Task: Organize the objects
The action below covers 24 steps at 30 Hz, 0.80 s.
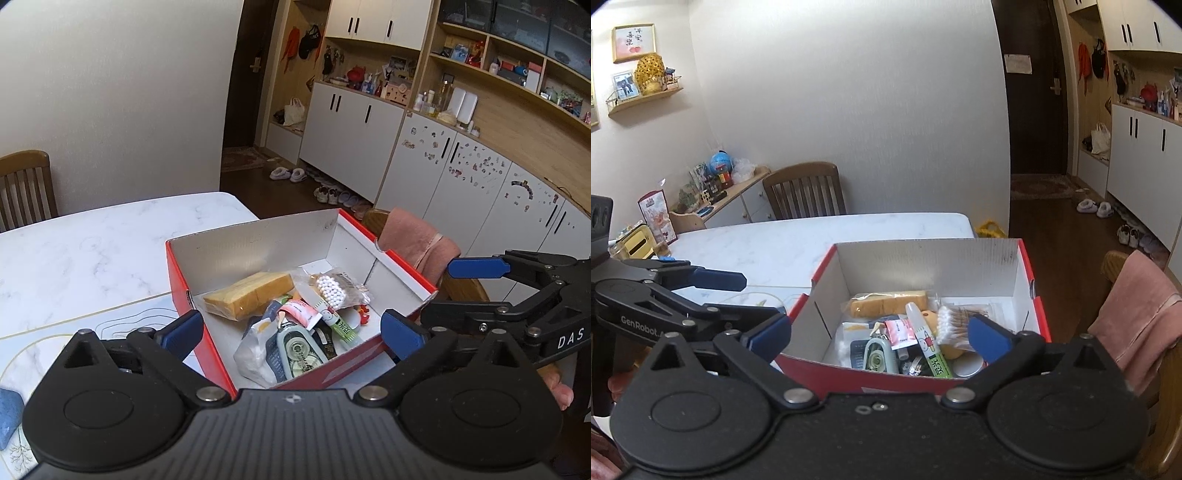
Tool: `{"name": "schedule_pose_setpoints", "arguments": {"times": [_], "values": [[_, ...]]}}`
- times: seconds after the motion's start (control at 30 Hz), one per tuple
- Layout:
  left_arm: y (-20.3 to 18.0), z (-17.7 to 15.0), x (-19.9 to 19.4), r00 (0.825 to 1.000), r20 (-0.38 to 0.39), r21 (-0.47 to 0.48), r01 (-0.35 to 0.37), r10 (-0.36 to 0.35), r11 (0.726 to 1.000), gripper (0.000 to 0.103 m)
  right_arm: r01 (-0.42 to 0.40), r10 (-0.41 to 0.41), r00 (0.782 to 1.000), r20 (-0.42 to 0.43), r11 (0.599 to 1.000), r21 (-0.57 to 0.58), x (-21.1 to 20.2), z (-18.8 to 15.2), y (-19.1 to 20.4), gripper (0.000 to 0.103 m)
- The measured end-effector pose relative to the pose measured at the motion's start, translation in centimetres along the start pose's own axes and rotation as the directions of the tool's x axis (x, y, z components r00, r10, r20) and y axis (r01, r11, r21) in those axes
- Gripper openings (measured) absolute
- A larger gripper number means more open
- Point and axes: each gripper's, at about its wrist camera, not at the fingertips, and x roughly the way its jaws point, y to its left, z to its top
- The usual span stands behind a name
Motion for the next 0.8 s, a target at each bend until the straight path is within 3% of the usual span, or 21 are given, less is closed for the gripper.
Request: {"name": "schedule_pose_setpoints", "arguments": {"times": [0.8], "values": [[-1.8,-0.8,-0.9,0.998,0.050,0.060,0.037,-0.040,0.997,0.102,0.048,-0.049,0.999,0.016,0.996,0.075,-1.7,-2.4,0.1,0.102]]}}
